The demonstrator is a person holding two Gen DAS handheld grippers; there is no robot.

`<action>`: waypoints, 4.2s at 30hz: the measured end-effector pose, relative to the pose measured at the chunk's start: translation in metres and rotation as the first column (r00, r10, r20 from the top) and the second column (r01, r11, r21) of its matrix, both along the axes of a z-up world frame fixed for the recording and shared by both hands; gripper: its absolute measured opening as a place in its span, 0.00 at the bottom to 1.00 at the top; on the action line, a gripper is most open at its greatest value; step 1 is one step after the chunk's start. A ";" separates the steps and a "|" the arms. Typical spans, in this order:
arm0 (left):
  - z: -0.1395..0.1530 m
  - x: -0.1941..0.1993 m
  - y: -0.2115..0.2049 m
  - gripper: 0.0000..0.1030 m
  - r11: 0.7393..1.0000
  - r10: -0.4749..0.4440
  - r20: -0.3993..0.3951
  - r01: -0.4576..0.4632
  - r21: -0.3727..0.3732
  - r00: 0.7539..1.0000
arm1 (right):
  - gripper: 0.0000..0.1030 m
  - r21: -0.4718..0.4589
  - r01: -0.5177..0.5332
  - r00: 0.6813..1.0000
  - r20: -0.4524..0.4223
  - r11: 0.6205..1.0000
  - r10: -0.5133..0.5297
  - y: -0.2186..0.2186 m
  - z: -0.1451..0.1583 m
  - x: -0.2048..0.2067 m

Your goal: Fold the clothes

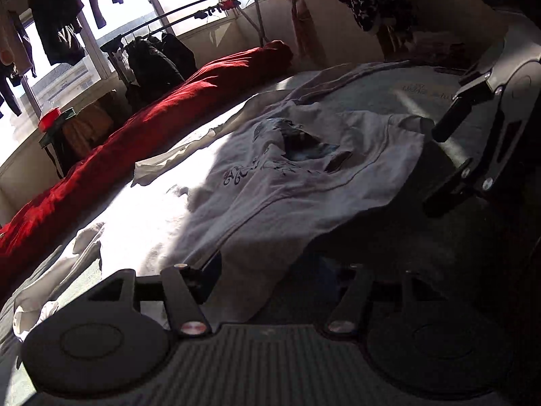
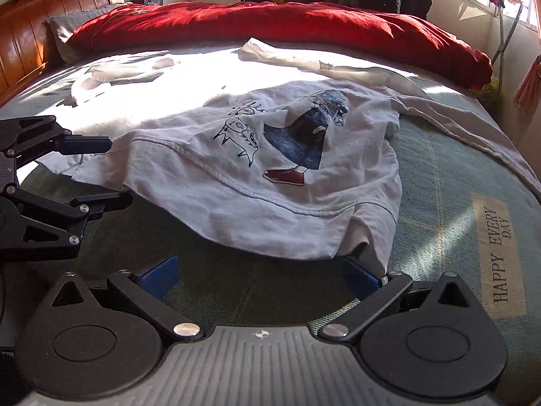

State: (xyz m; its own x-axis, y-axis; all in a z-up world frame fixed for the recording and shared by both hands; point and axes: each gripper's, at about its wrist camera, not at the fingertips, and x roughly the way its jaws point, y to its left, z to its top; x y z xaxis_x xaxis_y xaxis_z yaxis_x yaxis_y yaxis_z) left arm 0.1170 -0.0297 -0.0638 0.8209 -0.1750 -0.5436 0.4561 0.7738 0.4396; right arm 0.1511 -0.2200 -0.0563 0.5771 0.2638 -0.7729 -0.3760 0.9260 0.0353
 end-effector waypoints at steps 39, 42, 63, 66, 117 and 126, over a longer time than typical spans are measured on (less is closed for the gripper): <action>0.024 0.051 -0.028 0.68 0.987 -0.112 0.178 0.089 0.131 0.978 | 1.00 -0.320 -0.019 0.904 0.398 0.947 0.152 0.028 0.004 -0.009; 0.025 0.050 -0.025 0.68 0.989 -0.111 0.175 0.092 0.118 0.978 | 1.00 -0.432 -0.039 0.873 0.423 0.901 0.241 0.049 -0.010 -0.001; -0.035 0.041 -0.031 0.68 0.921 -0.104 0.257 -0.005 0.390 0.961 | 1.00 -0.615 0.165 0.767 0.572 0.771 0.291 0.050 -0.019 0.042; -0.036 0.037 -0.025 0.71 0.914 -0.045 0.314 -0.088 0.396 0.948 | 1.00 -0.618 0.158 0.769 0.566 0.770 0.296 0.051 -0.024 0.041; -0.021 0.070 -0.072 0.10 0.834 0.211 0.253 -0.308 0.457 0.944 | 0.53 -0.362 -0.174 0.809 0.477 0.916 0.343 0.009 -0.026 0.038; -0.004 0.061 -0.064 0.07 0.847 0.036 0.238 -0.156 0.509 0.971 | 0.28 -0.359 -0.287 0.830 0.369 0.888 0.418 0.010 -0.027 0.041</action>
State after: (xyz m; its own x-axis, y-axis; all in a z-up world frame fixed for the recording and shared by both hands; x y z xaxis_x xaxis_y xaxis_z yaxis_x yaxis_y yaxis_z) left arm 0.1781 -0.0932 -0.0682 0.9237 0.1702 -0.3434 0.2411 0.4384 0.8658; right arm 0.1926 -0.2103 -0.0833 0.7727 0.3272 -0.5440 -0.5950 0.6719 -0.4410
